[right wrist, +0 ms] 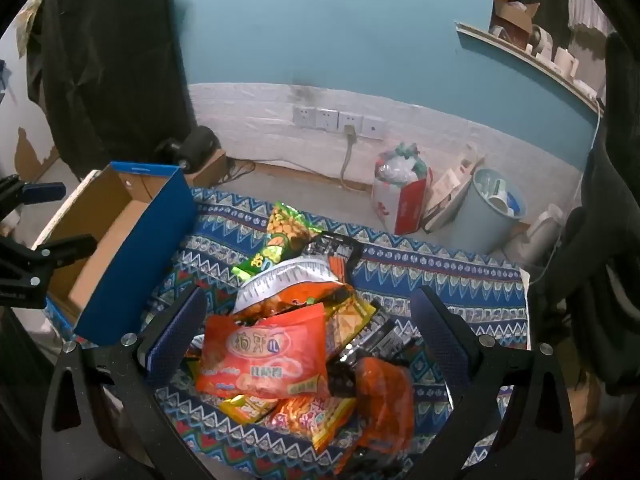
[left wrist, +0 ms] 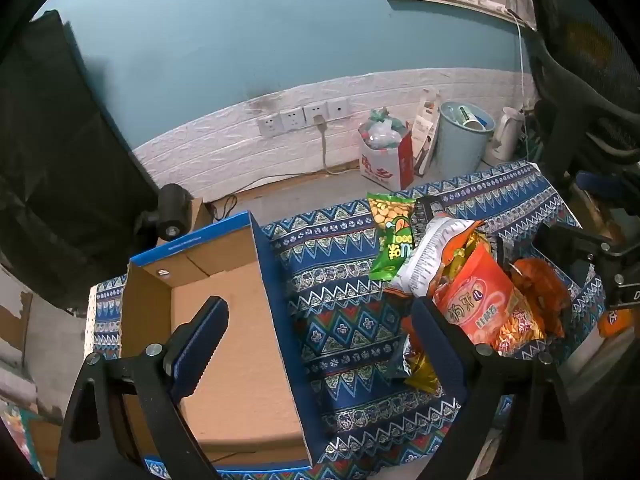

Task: Organize snacks

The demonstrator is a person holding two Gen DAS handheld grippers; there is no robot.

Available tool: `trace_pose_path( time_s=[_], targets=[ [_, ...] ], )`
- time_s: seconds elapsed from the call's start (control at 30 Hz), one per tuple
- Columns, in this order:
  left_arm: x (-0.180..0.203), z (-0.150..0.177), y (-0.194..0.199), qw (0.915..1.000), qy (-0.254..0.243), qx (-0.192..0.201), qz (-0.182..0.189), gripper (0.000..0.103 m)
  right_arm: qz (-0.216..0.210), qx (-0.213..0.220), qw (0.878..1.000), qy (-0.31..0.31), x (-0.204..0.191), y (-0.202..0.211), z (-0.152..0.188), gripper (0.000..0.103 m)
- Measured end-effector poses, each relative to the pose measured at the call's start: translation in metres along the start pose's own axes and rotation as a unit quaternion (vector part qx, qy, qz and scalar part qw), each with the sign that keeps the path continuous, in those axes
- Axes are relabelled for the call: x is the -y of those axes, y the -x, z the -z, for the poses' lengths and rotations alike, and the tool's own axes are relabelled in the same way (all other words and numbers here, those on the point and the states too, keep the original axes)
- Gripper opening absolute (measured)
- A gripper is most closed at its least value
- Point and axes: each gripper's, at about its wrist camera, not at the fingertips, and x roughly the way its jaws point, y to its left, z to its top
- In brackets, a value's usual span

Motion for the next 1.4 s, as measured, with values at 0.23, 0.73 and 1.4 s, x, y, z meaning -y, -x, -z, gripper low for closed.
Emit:
trace_pose_path(
  time_s=[0.23,0.73,1.4],
  targets=[
    [-0.0012,-0.0001,0.0014,1.0,0.004,-0.001,0.004,0.094,0.002,-0.003,1.0,0.005,-0.0004,-0.0035,0.0035,0.1],
    [0.0025,-0.0019,0.0016,1.0,-0.005,-0.001,0.005,0.094,0.002,-0.012,1.0,0.004,-0.0022,-0.0064,0.006,0.1],
    [0.0009,0.001,0.0019,1.0,-0.005,-0.001,0.006,0.094,0.002,-0.013,1.0,0.004,-0.0031,-0.0069,0.0079,0.1]
  ],
)
